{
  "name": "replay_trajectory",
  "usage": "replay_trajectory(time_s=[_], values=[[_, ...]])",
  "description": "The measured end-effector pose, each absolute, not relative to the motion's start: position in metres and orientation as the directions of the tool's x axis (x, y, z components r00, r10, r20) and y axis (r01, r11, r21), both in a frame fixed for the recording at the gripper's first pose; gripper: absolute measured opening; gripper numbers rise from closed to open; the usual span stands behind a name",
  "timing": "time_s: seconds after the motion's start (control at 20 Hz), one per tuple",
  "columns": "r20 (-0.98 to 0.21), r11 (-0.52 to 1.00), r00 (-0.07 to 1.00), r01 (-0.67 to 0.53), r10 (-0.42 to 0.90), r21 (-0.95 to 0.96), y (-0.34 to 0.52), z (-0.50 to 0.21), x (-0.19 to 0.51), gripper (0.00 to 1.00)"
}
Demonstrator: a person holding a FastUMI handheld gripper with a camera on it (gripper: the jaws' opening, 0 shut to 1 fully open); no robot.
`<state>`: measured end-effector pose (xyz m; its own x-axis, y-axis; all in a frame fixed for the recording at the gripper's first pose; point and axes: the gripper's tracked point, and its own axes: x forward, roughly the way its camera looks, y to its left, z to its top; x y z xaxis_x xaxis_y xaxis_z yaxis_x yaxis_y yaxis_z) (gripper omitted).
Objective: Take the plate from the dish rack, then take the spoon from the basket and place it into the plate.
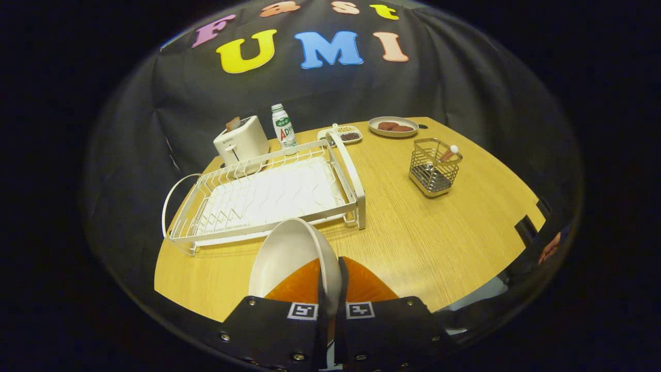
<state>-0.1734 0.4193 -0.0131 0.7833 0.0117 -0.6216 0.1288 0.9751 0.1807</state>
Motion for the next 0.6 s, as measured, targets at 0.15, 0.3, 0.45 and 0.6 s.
replay_trajectory(time_s=[0.15, 0.3, 0.45, 0.6], values=[[-0.641, 0.962, 0.768, 0.178, -0.002, 0.209, 0.412, -0.026, -0.169, 0.11], [-0.650, 0.970, 0.759, 0.188, -0.046, 0.151, 0.399, -0.032, -0.169, 0.18], [-0.636, 0.977, 0.771, 0.165, -0.044, 0.133, 0.396, -0.026, -0.161, 0.19], [-0.606, 0.982, 0.791, 0.169, -0.083, 0.086, 0.383, -0.010, -0.151, 0.20]])
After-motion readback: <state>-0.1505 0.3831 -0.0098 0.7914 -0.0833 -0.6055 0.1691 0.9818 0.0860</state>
